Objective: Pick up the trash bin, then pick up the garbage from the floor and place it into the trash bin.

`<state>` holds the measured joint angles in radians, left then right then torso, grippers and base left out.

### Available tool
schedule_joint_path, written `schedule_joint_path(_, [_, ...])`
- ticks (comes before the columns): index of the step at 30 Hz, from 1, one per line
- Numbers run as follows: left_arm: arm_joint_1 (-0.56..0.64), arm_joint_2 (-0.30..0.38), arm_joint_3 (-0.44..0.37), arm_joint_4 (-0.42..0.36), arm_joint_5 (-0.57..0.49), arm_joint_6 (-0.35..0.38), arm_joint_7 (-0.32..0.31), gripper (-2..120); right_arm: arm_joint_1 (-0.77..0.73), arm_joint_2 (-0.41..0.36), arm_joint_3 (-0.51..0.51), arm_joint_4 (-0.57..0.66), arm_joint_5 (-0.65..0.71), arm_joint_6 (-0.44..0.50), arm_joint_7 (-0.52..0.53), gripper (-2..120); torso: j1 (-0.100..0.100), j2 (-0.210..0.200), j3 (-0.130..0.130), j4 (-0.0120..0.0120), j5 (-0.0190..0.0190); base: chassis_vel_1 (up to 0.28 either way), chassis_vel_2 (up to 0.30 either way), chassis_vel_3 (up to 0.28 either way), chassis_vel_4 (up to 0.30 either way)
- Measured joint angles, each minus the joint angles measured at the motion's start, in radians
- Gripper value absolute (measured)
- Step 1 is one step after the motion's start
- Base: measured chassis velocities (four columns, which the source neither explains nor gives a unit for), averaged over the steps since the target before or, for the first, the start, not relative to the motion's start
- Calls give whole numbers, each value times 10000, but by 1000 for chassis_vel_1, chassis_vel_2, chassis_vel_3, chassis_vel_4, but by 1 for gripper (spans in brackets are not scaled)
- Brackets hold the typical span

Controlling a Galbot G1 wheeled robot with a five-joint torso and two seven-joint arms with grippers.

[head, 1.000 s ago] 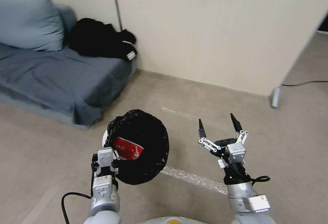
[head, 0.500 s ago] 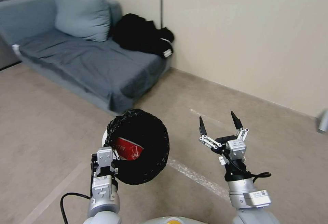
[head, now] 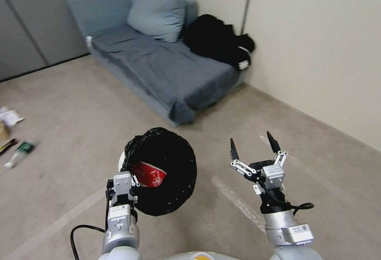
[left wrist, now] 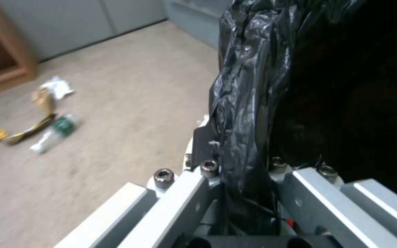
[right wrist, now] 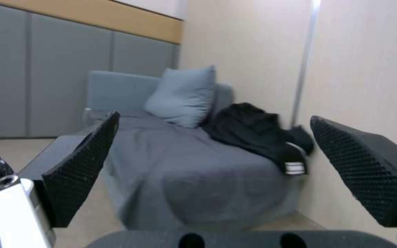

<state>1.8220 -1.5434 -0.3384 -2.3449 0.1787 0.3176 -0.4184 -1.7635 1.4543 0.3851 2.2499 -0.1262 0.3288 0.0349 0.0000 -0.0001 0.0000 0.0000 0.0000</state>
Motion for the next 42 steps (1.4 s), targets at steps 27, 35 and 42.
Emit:
schedule_joint_path(27, [-13, 18, 28, 17, 60, 23, 22, 1, 152, -109, -76, -77, 32, -123, -120, 100, 0, 0, 0, 1, 1, 126, 122, 125, 130])
schedule_joint_path(35, [18, -1, 42, 0, 100, 23, 22, 1, 155, -31, -270, -62, -116, -120, -123, 100, 1, 0, 0, 0, 1, 122, 123, 119, 116])
schedule_joint_path(42, [13, -4, 28, 57, 84, -18, 0, 1, 123, -25, -262, -64, -160, -97, -123, 100, 0, 0, 0, 2, 1, 132, 124, 128, 117])
